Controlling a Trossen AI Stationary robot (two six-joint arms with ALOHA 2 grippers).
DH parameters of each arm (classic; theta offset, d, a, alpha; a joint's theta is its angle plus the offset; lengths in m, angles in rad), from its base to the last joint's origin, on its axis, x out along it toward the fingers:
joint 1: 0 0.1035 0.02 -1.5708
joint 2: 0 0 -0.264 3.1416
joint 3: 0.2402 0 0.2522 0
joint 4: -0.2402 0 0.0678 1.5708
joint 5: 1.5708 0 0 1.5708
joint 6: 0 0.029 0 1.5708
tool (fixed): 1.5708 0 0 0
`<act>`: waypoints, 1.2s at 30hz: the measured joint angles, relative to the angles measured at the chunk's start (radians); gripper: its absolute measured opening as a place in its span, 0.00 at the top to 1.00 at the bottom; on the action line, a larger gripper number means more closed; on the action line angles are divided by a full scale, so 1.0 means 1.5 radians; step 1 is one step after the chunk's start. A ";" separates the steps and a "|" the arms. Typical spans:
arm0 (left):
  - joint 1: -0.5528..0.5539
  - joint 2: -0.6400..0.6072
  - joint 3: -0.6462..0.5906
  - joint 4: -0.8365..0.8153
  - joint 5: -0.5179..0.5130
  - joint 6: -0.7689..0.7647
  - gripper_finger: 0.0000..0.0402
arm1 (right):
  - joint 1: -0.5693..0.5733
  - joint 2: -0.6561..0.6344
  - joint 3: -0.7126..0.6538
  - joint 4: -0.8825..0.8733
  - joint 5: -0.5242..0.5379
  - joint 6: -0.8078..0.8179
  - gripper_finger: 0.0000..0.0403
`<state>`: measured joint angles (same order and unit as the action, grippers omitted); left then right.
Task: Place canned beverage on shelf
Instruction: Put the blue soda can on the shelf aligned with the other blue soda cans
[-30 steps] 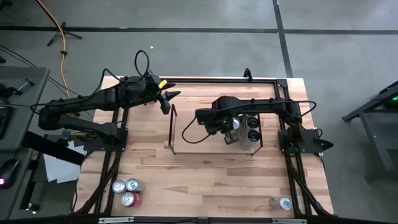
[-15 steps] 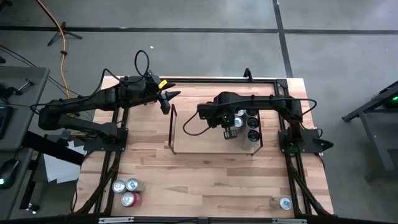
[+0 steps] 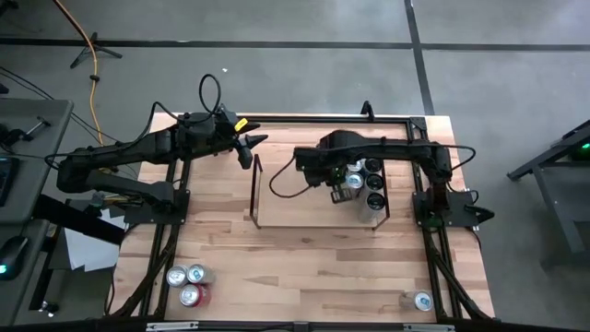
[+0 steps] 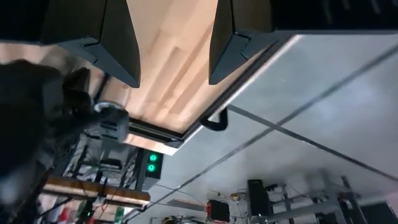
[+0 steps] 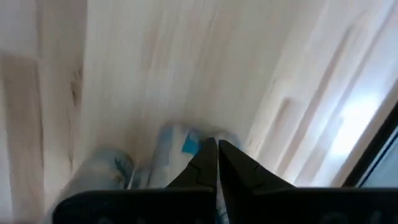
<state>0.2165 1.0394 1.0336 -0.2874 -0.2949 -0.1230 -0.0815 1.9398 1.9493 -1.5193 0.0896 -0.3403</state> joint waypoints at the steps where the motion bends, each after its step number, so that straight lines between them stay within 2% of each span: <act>1: 0.000 -0.003 0.000 -0.002 0.008 -0.012 0.63 | -0.010 -0.012 0.004 0.015 -0.021 0.006 1.00; 4: 0.000 -0.020 0.000 -0.008 0.047 -0.022 0.63 | -0.047 -0.070 -0.014 0.069 -0.080 0.037 1.00; 11: 0.000 -0.064 0.000 -0.012 0.073 -0.022 0.63 | -0.095 -0.254 -0.153 0.227 -0.068 0.120 1.00; 15: -0.004 -0.084 -0.008 -0.003 0.080 -0.028 0.63 | -0.099 -0.367 -0.287 0.402 -0.066 0.195 1.00; 20: -0.012 -0.103 -0.066 0.074 0.114 -0.055 0.63 | -0.087 -0.479 -0.453 0.654 -0.067 0.282 1.00; 24: -0.023 -0.109 -0.107 0.164 0.160 -0.103 0.63 | -0.067 -0.524 -0.545 0.841 -0.067 0.330 1.00; 27: -0.034 -0.109 -0.114 0.184 0.168 -0.109 0.63 | -0.053 -0.533 -0.586 0.939 -0.068 0.349 1.00; 30: -0.036 -0.109 -0.114 0.187 0.168 -0.109 0.63 | -0.043 -0.534 -0.606 0.990 -0.068 0.349 1.00; 36: -0.036 -0.109 -0.114 0.193 0.163 -0.109 0.63 | -0.040 -0.534 -0.608 0.992 -0.067 0.349 1.00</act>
<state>0.1623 0.8764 0.8627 0.0024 -0.0505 -0.2859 -0.1410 1.1389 1.0378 -0.0315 -0.0116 0.1833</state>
